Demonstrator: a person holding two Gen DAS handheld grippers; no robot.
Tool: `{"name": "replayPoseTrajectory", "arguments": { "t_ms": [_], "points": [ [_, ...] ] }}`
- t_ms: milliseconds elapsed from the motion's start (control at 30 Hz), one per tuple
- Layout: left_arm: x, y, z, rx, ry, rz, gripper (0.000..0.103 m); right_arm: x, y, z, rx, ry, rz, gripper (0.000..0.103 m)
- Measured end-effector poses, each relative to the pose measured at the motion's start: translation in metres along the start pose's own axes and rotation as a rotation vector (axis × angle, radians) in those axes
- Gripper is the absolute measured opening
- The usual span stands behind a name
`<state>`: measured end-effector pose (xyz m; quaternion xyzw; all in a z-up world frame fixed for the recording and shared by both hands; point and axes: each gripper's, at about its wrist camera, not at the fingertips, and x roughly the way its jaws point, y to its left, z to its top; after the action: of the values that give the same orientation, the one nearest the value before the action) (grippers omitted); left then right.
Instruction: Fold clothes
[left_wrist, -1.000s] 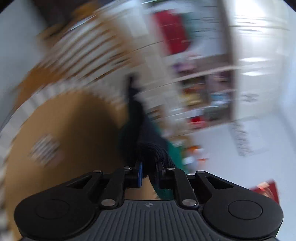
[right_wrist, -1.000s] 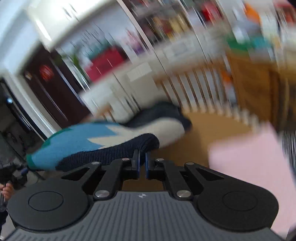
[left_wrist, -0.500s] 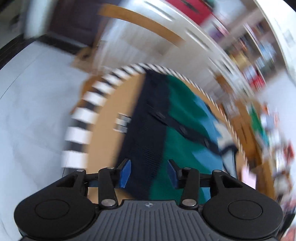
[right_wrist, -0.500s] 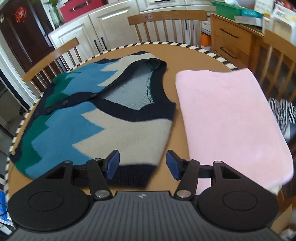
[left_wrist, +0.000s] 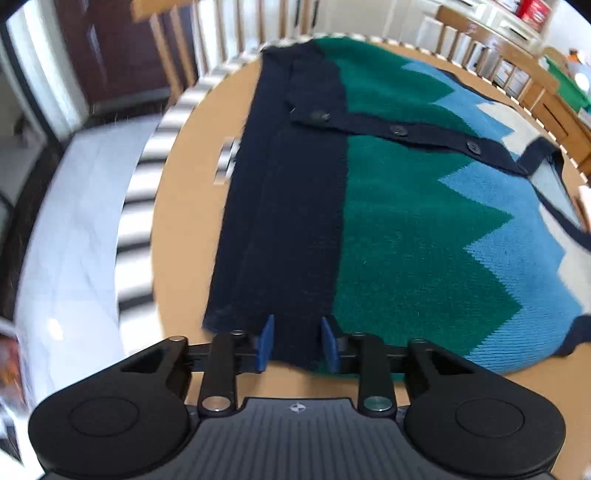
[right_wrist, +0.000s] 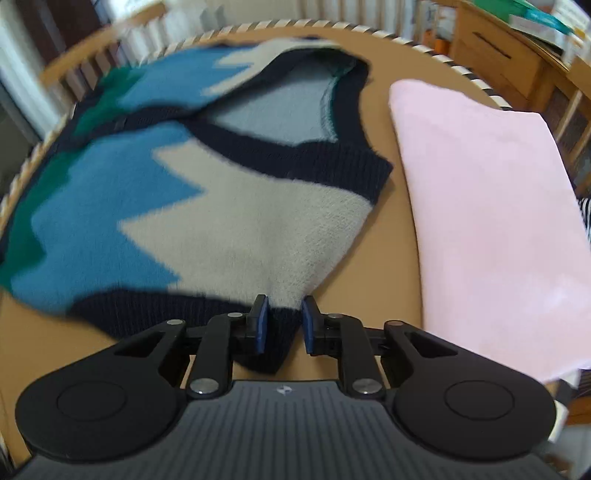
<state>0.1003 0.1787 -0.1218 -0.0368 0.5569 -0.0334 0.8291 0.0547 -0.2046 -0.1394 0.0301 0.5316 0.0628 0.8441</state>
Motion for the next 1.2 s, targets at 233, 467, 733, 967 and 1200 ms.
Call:
{"name": "replayPoseTrajectory", "arguments": {
  "t_ms": [233, 467, 733, 967, 1200],
  "points": [
    [-0.042, 0.015, -0.017, 0.024, -0.043, -0.069, 0.036, -0.034, -0.011, -0.001, -0.021, 0.069, -0.007, 0.033],
    [-0.014, 0.005, 0.086, -0.004, -0.306, -0.112, 0.076, -0.033, -0.027, 0.108, 0.023, -0.246, 0.067, 0.044],
    [0.044, 0.005, 0.112, -0.088, -0.141, -0.131, 0.044, 0.028, -0.030, 0.134, 0.192, -0.230, 0.140, 0.045],
    [0.049, 0.008, 0.109, -0.091, -0.195, -0.172, 0.009, 0.067, -0.042, 0.134, 0.424, -0.200, 0.248, 0.050],
    [0.022, 0.004, 0.104, -0.090, -0.355, -0.120, 0.007, 0.100, -0.017, 0.161, 0.452, -0.154, 0.344, 0.018]
  ]
}}
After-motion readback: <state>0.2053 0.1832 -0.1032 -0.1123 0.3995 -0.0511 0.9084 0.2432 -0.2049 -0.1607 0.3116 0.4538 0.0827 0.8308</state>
